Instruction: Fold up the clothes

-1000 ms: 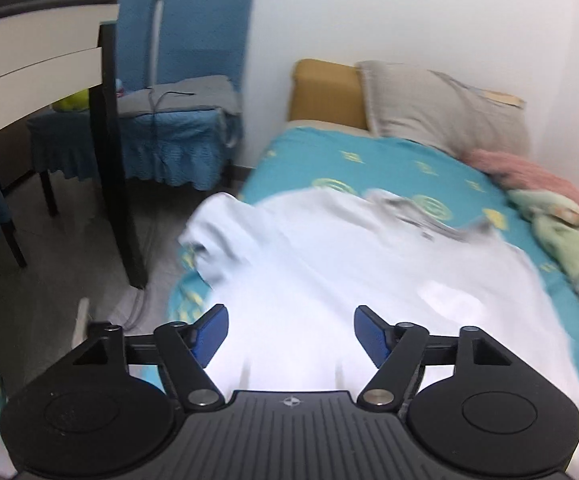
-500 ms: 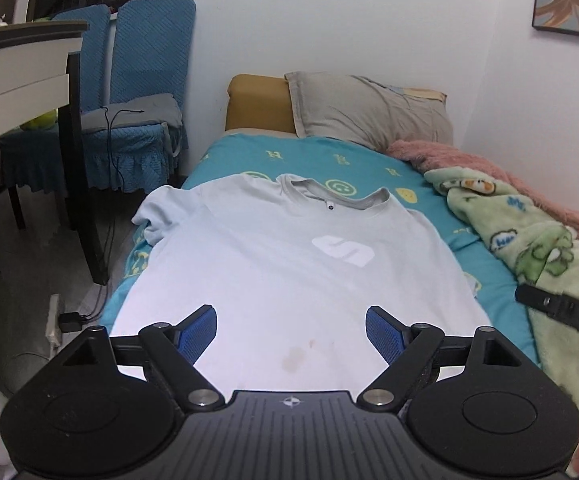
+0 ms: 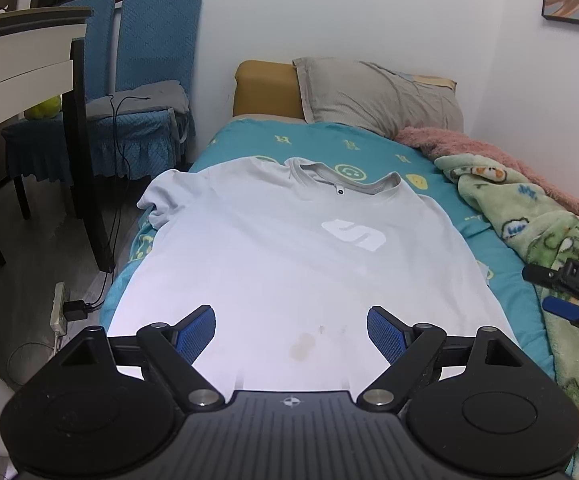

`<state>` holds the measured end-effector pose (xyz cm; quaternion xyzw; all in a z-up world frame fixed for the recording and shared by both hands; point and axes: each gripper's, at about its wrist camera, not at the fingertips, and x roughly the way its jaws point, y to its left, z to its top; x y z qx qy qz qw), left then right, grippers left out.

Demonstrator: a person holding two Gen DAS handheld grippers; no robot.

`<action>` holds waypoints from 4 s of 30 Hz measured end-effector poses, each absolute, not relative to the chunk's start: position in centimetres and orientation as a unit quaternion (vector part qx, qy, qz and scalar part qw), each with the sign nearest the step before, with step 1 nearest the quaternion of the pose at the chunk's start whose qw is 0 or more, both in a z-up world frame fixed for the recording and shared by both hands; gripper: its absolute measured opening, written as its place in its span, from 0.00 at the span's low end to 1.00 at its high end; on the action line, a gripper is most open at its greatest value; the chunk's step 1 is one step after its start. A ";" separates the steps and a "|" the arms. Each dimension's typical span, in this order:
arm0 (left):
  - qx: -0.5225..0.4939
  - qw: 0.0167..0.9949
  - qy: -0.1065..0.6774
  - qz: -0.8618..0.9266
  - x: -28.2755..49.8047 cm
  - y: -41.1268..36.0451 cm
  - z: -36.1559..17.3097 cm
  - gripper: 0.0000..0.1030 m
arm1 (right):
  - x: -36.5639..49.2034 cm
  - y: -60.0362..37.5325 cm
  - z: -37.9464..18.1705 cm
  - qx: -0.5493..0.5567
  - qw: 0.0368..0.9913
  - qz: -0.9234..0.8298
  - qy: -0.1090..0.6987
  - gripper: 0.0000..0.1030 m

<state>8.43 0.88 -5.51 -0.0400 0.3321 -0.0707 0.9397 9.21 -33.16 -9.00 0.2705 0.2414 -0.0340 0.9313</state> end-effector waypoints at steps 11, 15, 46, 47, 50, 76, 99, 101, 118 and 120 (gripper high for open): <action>-0.036 0.933 0.351 -0.071 9.1 0.0 -7.0 0.83 | 14.7 -44.3 -15.0 0.469 0.848 -0.076 0.234 0.60; -0.041 0.928 0.361 -0.078 9.8 -0.7 -7.8 0.83 | 16.8 -45.9 -17.9 0.509 0.821 -0.089 0.242 0.60; -0.068 0.910 0.398 -0.092 14.0 -2.8 -10.8 0.82 | 23.3 -48.4 -12.5 0.340 0.924 -0.133 0.113 0.08; -0.067 0.912 0.394 -0.092 13.9 -2.7 -10.6 0.82 | 23.2 -48.2 -12.6 0.333 0.926 -0.133 0.119 0.08; -0.070 0.915 0.386 -0.091 13.7 -2.6 -10.1 0.82 | 23.7 -44.8 -12.1 0.253 0.951 -0.112 0.136 0.08; 0.004 0.949 0.304 -0.079 11.8 -0.9 -8.0 0.82 | 12.8 -27.9 -4.0 0.101 0.973 0.000 0.206 0.78; 0.204 0.912 0.280 -0.221 19.5 -19.2 -14.5 0.72 | 3.6 -38.9 -5.1 0.290 0.933 -0.125 0.171 0.78; 0.243 0.903 0.267 -0.234 21.1 -22.4 -15.5 0.70 | 4.2 -39.9 -6.0 0.304 0.928 -0.132 0.171 0.78; 0.072 0.921 0.303 -0.236 33.4 -21.9 -12.9 0.02 | 8.7 -41.0 -10.3 0.315 0.916 -0.129 0.214 0.78; -0.036 0.925 0.318 -0.204 35.9 -18.9 -11.3 0.02 | 8.5 -40.6 -9.6 0.308 0.920 -0.124 0.208 0.78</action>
